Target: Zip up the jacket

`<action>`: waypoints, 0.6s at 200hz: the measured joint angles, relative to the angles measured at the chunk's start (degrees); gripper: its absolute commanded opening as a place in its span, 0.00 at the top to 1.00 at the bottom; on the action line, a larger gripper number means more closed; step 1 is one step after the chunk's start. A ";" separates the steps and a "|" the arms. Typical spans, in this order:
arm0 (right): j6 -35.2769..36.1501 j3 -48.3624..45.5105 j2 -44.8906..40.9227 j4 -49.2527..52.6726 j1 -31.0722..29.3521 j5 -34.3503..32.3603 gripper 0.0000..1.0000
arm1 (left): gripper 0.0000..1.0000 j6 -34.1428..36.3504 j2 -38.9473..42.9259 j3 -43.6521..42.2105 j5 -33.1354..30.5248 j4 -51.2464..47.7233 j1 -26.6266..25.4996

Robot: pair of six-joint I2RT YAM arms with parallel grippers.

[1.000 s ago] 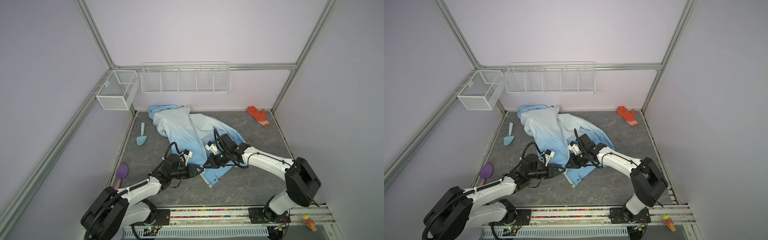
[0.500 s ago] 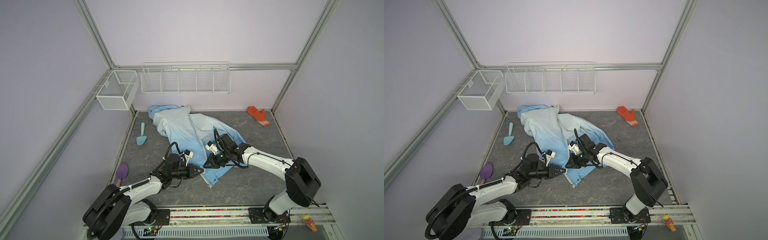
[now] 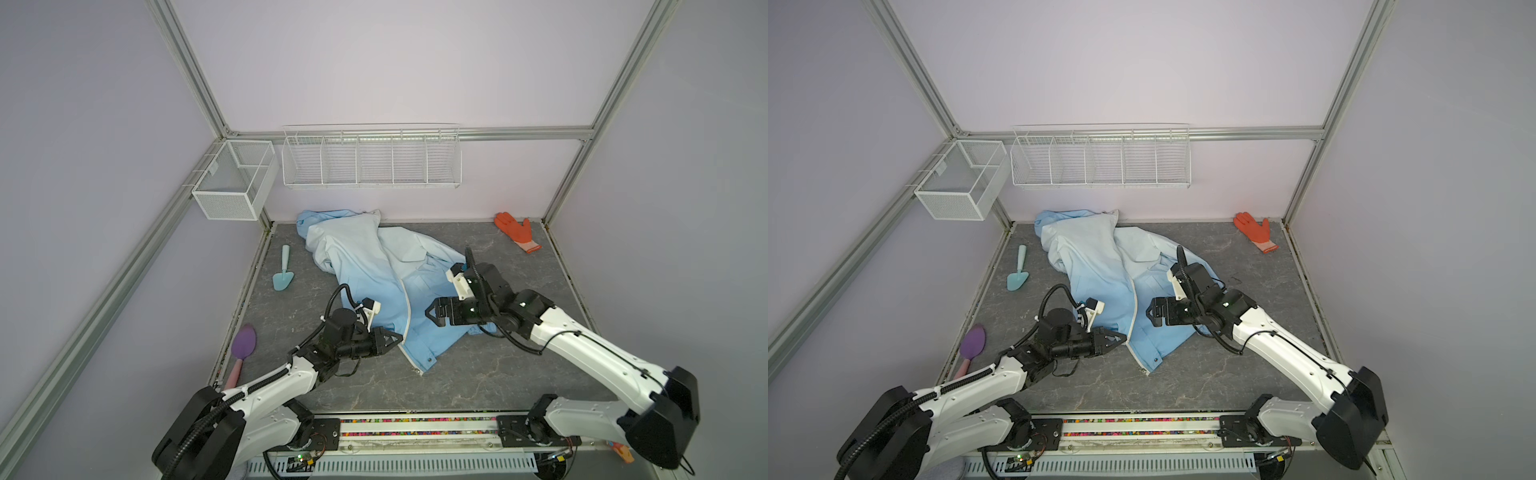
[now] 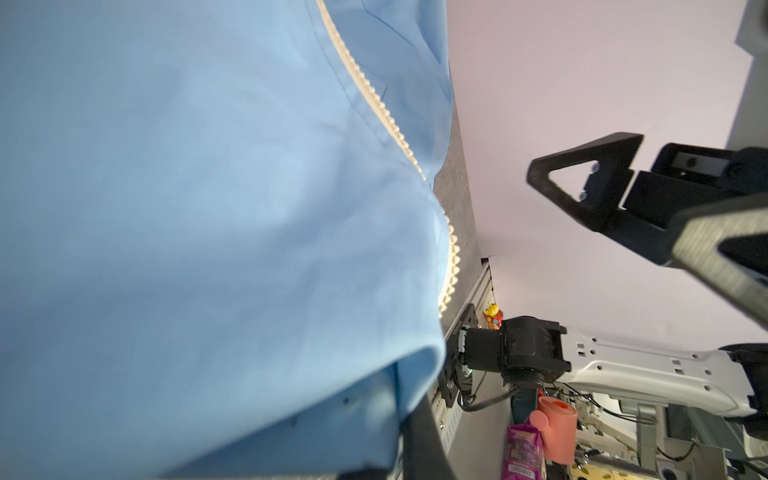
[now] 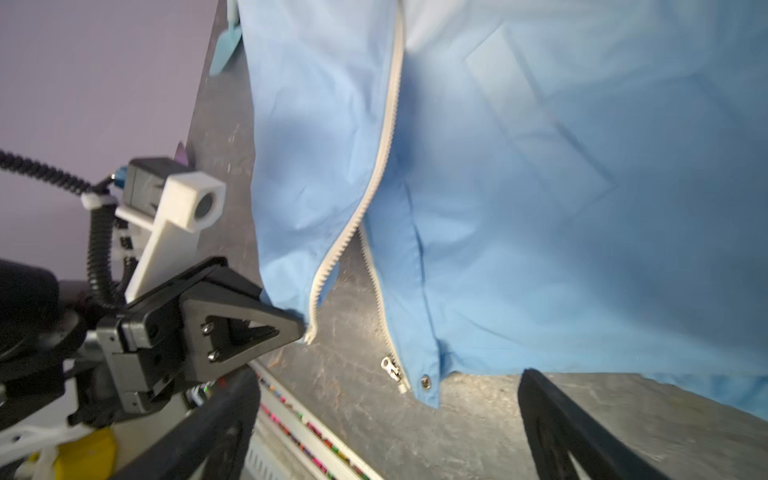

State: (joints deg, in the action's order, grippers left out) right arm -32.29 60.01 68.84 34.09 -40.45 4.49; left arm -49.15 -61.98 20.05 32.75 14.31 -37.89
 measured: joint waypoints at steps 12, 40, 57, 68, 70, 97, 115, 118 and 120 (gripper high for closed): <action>0.26 -0.96 -3.58 -0.81 0.37 -4.02 0.11 | 1.00 0.35 1.44 0.00 -1.31 -1.36 0.02; -0.90 -3.48 -10.14 1.01 2.58 -8.96 0.11 | 1.00 0.90 4.13 0.00 -4.79 -4.63 0.02; -0.72 -4.90 -10.64 1.31 4.15 -6.80 0.10 | 1.00 1.01 4.57 -0.02 -7.04 -6.16 0.13; -0.79 -7.26 -10.29 0.98 4.26 -3.80 0.08 | 1.00 0.94 4.31 -0.07 -8.09 -6.69 0.13; -0.96 -7.87 -10.19 0.94 4.26 -3.02 0.08 | 1.00 0.92 4.15 -0.09 -8.35 -6.71 0.13; -3.39 -18.86 -9.79 -0.33 4.24 4.52 0.09 | 1.00 0.52 0.44 -0.44 -9.46 -6.14 0.13; -5.84 -25.70 -9.88 -1.11 4.24 7.61 0.10 | 1.00 0.11 -4.28 -0.44 -9.94 -4.57 -0.09; -6.29 -26.53 -9.90 -1.36 4.24 7.96 0.11 | 1.00 0.04 -5.29 -0.44 -10.08 -4.07 -0.22; -6.54 -27.08 -9.94 -1.53 4.24 8.22 0.11 | 1.00 0.02 -5.68 -0.44 -10.14 -3.91 -0.31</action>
State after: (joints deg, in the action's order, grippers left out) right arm -38.83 32.93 58.89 32.56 -36.21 12.71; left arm -49.12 -67.66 19.62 22.61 10.39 -38.20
